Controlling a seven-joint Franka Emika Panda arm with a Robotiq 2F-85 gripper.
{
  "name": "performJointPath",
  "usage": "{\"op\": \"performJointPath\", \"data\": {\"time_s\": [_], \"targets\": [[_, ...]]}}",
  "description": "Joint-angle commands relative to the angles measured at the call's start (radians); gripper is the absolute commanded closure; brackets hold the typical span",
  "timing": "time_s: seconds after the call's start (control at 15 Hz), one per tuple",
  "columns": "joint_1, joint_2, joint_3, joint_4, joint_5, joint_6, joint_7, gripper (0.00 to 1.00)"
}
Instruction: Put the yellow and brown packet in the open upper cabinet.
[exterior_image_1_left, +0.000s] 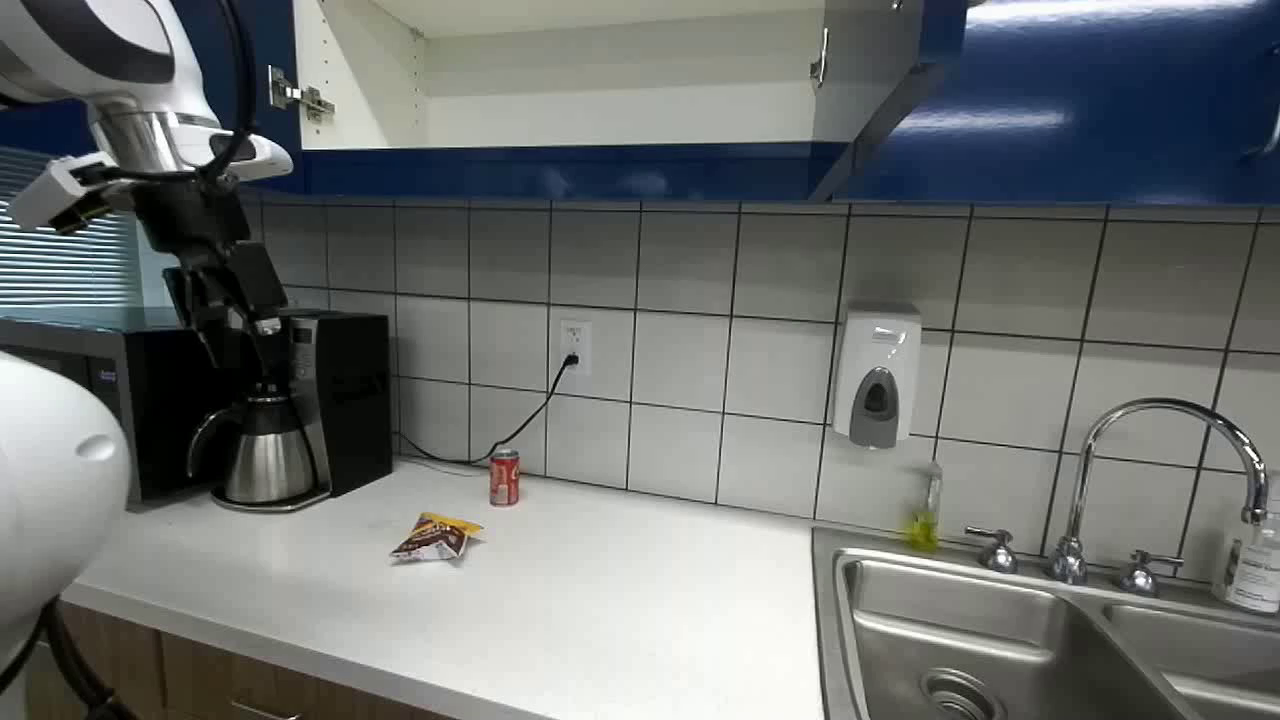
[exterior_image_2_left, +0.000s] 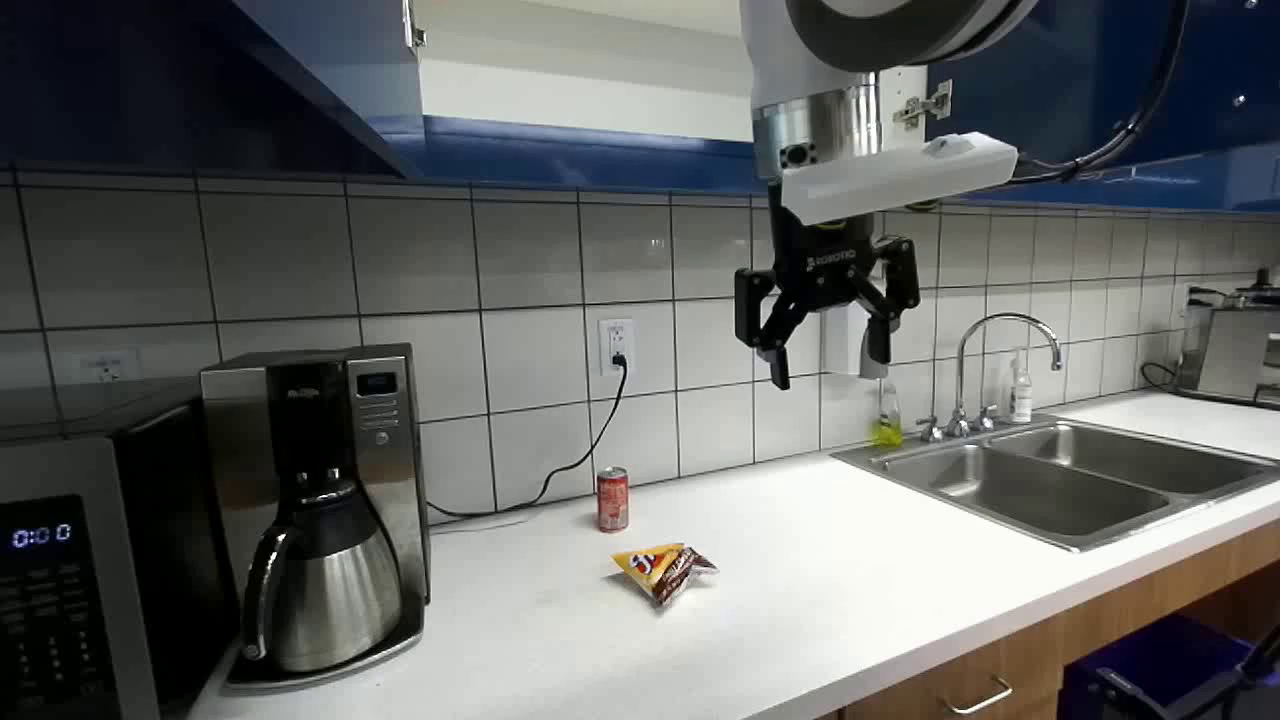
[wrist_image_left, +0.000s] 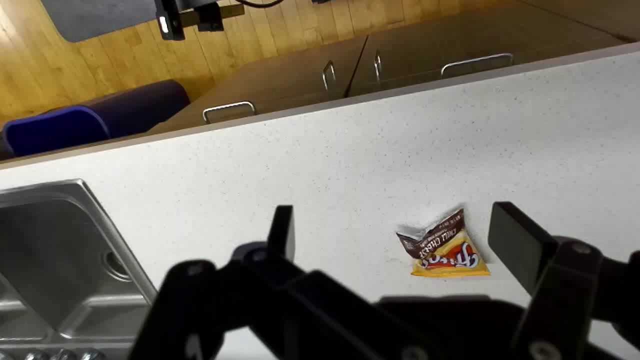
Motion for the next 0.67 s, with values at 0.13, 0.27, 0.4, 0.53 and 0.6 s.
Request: {"op": "performJointPath", "data": {"time_s": [0.13, 0.27, 0.4, 0.53, 0.6], "targets": [[0.015, 0.008, -0.015, 0.000, -0.015, -0.002, 0.011, 0.00], [0.025, 0.007, -0.031, -0.013, -0.012, 0.024, -0.017, 0.00], [0.037, 0.008, -0.054, -0.027, -0.010, 0.047, -0.062, 0.00], [0.053, 0.008, -0.081, -0.044, -0.007, 0.087, -0.125, 0.00], [0.060, 0.010, -0.097, -0.054, -0.005, 0.105, -0.153, 0.00]]}}
